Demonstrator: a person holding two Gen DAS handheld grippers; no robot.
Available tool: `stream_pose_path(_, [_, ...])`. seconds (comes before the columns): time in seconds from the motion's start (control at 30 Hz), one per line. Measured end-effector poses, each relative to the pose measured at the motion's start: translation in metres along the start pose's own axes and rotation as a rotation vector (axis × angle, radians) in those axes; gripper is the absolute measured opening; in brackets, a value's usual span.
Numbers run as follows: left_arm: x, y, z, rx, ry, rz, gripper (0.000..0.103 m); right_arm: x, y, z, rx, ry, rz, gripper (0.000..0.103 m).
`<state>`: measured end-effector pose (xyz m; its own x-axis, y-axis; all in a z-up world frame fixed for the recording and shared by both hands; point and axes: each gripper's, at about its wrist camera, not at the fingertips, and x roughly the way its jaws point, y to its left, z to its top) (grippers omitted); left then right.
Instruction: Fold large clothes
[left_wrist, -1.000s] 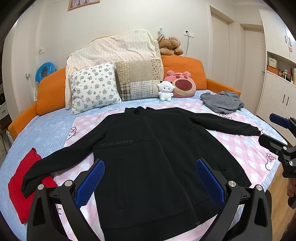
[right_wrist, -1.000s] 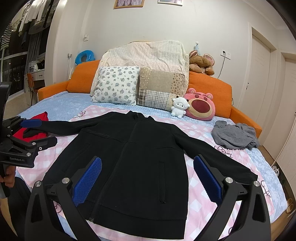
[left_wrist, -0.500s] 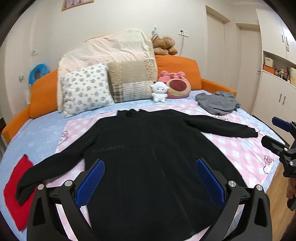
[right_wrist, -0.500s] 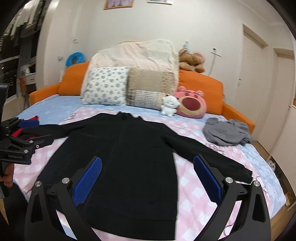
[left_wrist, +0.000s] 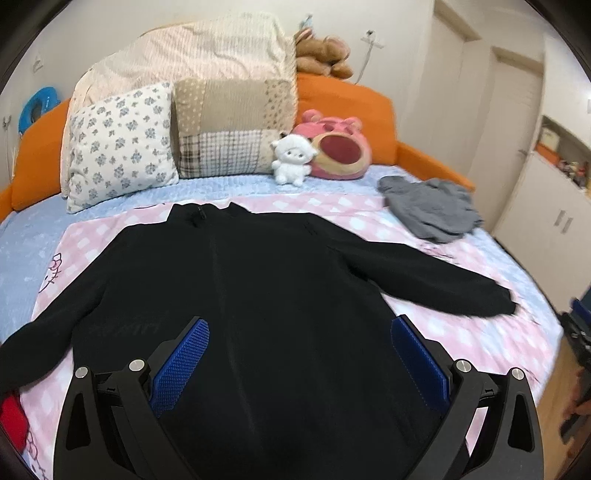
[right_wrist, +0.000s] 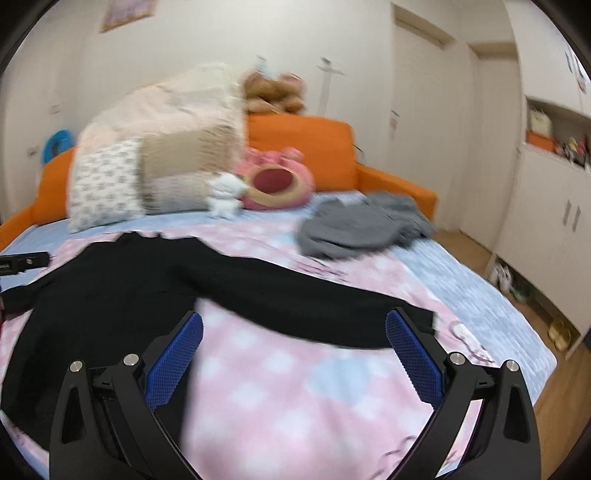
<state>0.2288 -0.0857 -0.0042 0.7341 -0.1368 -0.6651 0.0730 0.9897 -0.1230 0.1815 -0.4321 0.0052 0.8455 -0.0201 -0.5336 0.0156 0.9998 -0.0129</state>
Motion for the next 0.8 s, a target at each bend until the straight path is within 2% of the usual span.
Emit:
stream_pose_path(0.13, [0.064, -0.007, 0.021, 0.008, 0.056, -0.027, 0.100, 0.059, -0.079, -0.011, 0.103, 0.124, -0.057, 0.098])
stream_pose_path(0.23, [0.106, -0.013, 0.036, 0.032, 0.098, 0.026, 0.100, 0.096, -0.123, -0.023, 0.148, 0.222, -0.093, 0.089])
stream_pose_path(0.3, [0.127, -0.016, 0.045, 0.052, 0.105, 0.074, 0.100, 0.118, -0.142, -0.028, 0.154, 0.273, -0.103, 0.083])
stream_pose_path(0.37, [0.147, -0.016, 0.053, 0.066, 0.110, 0.123, 0.100, 0.136, -0.155, -0.033, 0.165, 0.317, -0.109, 0.082])
stream_pose_path(0.43, [0.163, -0.015, 0.060, 0.069, 0.114, 0.117, 0.100, 0.153, -0.169, -0.037, 0.197, 0.350, -0.099, 0.080])
stream_pose_path(0.5, [0.179, -0.013, 0.066, 0.062, 0.119, 0.125, 0.100, 0.169, -0.175, -0.039, 0.237, 0.373, -0.054, 0.078])
stream_pose_path(0.63, [0.207, -0.011, 0.080, 0.013, 0.143, 0.050, 0.100, 0.201, -0.175, -0.039, 0.237, 0.424, -0.043, 0.074])
stream_pose_path(0.7, [0.222, -0.013, 0.089, -0.012, 0.188, -0.018, 0.100, 0.216, -0.178, -0.038, 0.261, 0.452, -0.035, 0.074])
stream_pose_path(0.77, [0.235, -0.015, 0.095, -0.029, 0.246, -0.051, 0.100, 0.225, -0.180, -0.036, 0.289, 0.467, -0.015, 0.074])
stream_pose_path(0.8, [0.244, -0.015, 0.098, -0.047, 0.286, -0.054, 0.100, 0.229, -0.180, -0.034, 0.301, 0.472, 0.003, 0.066])
